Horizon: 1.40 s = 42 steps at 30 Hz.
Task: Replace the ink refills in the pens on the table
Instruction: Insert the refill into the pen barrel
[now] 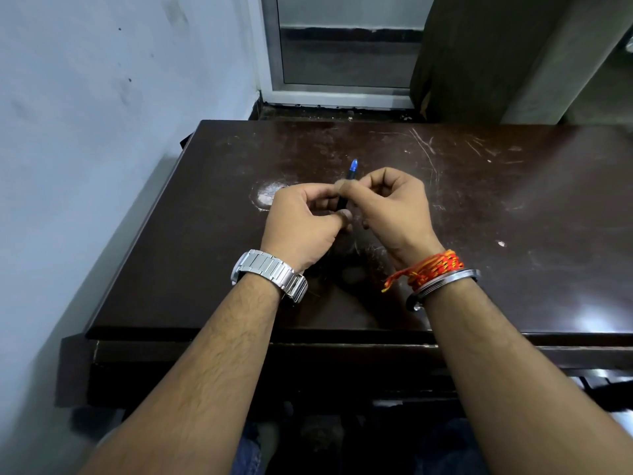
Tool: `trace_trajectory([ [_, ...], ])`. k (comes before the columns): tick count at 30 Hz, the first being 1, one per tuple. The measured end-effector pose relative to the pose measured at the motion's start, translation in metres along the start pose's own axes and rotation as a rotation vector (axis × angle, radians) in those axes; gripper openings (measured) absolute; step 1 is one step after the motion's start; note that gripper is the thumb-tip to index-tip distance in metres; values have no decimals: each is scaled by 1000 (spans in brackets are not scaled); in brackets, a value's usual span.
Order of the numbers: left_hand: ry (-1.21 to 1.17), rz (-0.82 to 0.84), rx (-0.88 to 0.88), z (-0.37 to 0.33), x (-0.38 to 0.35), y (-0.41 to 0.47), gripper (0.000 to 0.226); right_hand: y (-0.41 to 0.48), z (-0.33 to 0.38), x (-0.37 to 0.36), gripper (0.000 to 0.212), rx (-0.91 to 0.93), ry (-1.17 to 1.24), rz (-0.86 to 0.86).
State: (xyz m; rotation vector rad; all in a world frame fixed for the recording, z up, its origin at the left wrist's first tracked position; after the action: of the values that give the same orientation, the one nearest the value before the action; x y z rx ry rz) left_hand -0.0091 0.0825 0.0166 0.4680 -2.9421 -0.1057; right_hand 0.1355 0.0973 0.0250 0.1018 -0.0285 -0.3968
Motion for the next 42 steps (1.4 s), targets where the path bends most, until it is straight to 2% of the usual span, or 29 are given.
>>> trace_trajectory([
  [3,-5,-7,15,3,-1,1,31,3,-4,3,17,-78,76,-55],
  [6,22,-5,-10,1,-1,1,28,4,-6,1,9,-142,130,-41],
  [13,37,-10,-46,-5,1,0,30,3,-3,2,6,-60,93,-51],
  [17,57,-6,-53,-7,2,-2,28,2,-1,6,19,-39,98,-74],
  [21,54,-4,-60,-8,2,-2,28,0,-2,2,18,-105,140,-44],
  [27,76,-20,-69,-7,3,-1,29,-2,3,3,28,-74,138,-44],
  [31,76,-24,-70,-7,4,-1,28,-3,1,1,14,-119,144,-24],
  [36,106,-27,-76,-6,3,-1,27,-5,3,1,19,-81,114,-31],
  [42,116,-59,-89,-7,6,-1,30,-5,1,-2,6,-102,124,-4],
])
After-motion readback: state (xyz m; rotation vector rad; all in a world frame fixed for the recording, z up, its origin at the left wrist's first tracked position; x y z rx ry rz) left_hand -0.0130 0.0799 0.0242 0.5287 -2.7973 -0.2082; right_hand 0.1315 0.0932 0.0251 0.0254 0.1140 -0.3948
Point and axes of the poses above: each hand's wrist, its own y-axis towards the middle knuckle, its own x-axis out of the back of the hand, z = x × y, the point moved 8 cm from there along y, towards the middle knuckle, and after that the axes turned 14 degrees about -z, right-handed, at the moved point
